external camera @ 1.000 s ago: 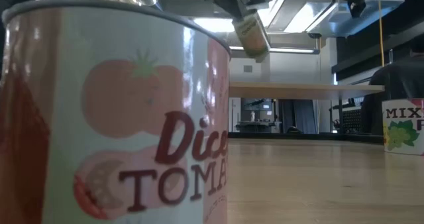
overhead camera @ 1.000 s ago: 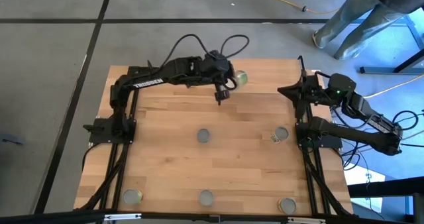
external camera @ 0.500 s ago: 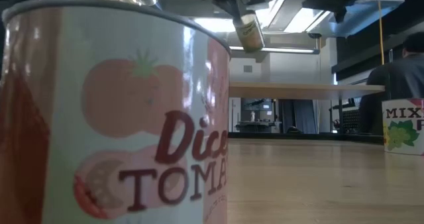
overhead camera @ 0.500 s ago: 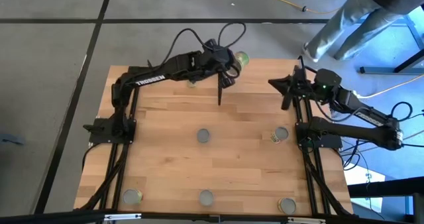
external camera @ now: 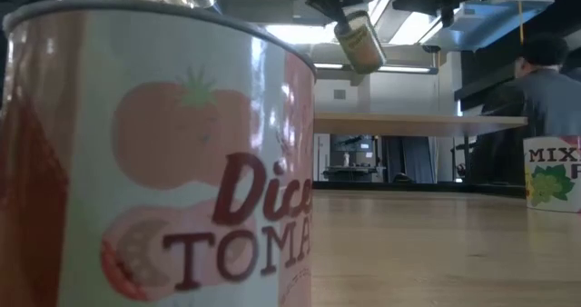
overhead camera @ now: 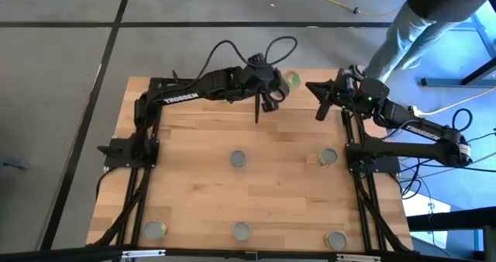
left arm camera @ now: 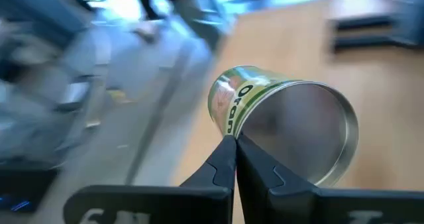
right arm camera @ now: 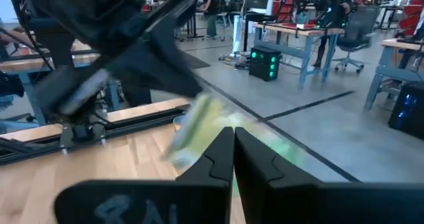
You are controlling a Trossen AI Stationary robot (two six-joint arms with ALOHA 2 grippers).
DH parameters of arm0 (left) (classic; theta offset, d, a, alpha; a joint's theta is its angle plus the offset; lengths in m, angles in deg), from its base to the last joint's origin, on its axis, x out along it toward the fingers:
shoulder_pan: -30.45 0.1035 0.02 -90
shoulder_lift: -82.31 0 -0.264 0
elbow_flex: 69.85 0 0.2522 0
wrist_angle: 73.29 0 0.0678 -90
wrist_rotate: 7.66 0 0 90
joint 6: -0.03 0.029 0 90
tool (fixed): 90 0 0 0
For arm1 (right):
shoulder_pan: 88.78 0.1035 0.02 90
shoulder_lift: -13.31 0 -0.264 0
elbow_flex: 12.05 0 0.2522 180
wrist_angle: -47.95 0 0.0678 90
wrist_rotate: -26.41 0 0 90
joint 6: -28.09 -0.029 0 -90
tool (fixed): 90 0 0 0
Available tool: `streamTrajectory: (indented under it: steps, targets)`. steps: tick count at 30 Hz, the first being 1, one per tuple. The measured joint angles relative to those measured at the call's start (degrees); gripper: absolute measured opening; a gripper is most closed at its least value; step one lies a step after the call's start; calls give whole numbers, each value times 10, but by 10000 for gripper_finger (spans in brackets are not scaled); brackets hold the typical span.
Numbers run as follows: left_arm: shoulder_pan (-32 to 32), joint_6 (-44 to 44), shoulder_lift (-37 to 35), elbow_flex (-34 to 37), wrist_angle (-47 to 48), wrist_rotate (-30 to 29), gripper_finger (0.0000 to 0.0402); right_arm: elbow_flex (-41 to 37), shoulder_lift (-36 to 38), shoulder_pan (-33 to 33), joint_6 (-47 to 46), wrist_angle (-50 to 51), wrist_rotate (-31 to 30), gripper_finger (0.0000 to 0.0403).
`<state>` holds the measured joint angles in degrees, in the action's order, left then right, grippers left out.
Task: Pick and place cans onto a shelf
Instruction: Move the green can to the middle of the table
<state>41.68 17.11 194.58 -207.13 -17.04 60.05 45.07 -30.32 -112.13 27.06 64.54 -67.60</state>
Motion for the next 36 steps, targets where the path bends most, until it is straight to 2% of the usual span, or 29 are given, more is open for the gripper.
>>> streamTrajectory:
  steps: [6, 10, 24, 32, 34, 36]
  targets:
    - [0, 0, -7, -85, 188, 113, 0, 0, 21, 4, 1, 0, 0, 16]
    - [6, 0, -5, -87, 255, 225, 0, 0, 36, 4, 2, -1, 0, 16]
    - [26, 44, 81, -68, 275, 514, 0, 0, 44, 4, 17, 1, -14, 16]
    - [29, 78, 115, -67, 271, 601, 0, 0, 44, 4, 15, 3, -15, 16]
    - [31, 89, 113, -68, 268, 600, 0, 0, 44, 4, 13, 3, -15, 16]
    - [34, 91, 113, -68, 268, 566, 0, 0, 44, 4, 13, 3, -15, 16]
